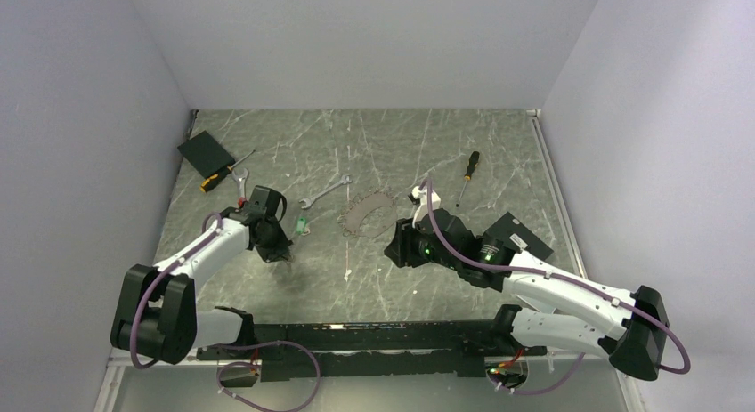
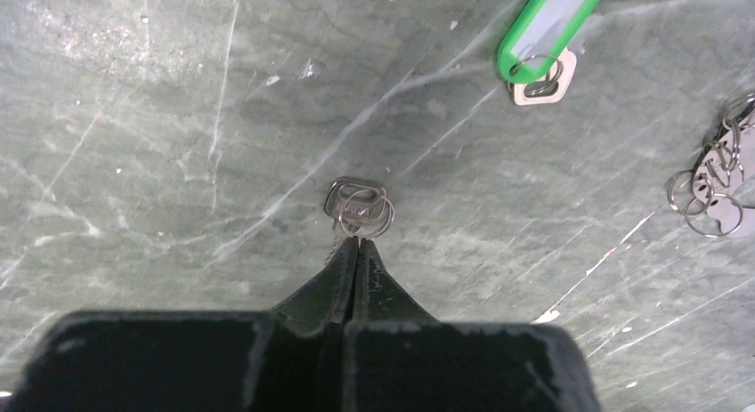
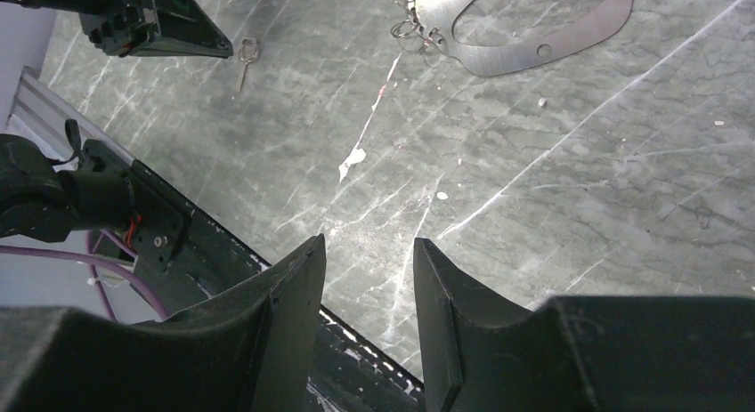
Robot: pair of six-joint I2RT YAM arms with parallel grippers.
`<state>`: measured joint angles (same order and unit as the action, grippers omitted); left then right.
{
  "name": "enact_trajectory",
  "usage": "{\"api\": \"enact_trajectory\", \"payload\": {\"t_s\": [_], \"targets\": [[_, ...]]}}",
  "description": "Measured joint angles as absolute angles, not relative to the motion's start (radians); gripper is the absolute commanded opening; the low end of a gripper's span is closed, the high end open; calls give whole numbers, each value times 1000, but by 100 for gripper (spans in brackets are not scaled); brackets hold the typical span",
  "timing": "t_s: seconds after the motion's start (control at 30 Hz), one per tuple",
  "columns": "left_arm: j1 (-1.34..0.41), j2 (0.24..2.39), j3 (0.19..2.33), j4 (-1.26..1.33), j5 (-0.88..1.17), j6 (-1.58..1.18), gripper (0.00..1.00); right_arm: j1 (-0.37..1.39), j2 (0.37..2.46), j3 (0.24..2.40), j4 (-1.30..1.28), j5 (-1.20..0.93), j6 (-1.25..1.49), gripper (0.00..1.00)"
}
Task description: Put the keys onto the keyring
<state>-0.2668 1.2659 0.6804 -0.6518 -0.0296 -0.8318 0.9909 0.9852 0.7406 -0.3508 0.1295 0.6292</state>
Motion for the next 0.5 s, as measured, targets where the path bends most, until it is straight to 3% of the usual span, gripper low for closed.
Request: {"api": "enact_trajectory", "payload": {"t_s": [0.1, 0.17, 0.5], "targets": [[-267, 1249, 682, -682, -33, -833, 47, 991, 990, 741, -351, 129, 629, 45], [-267, 1240, 682, -700, -38, -854, 56, 991, 993, 741, -350, 128, 629, 45], [-267, 1235, 641, -686, -56, -1055, 34, 991, 1013, 741, -342, 114, 629, 45]]}}
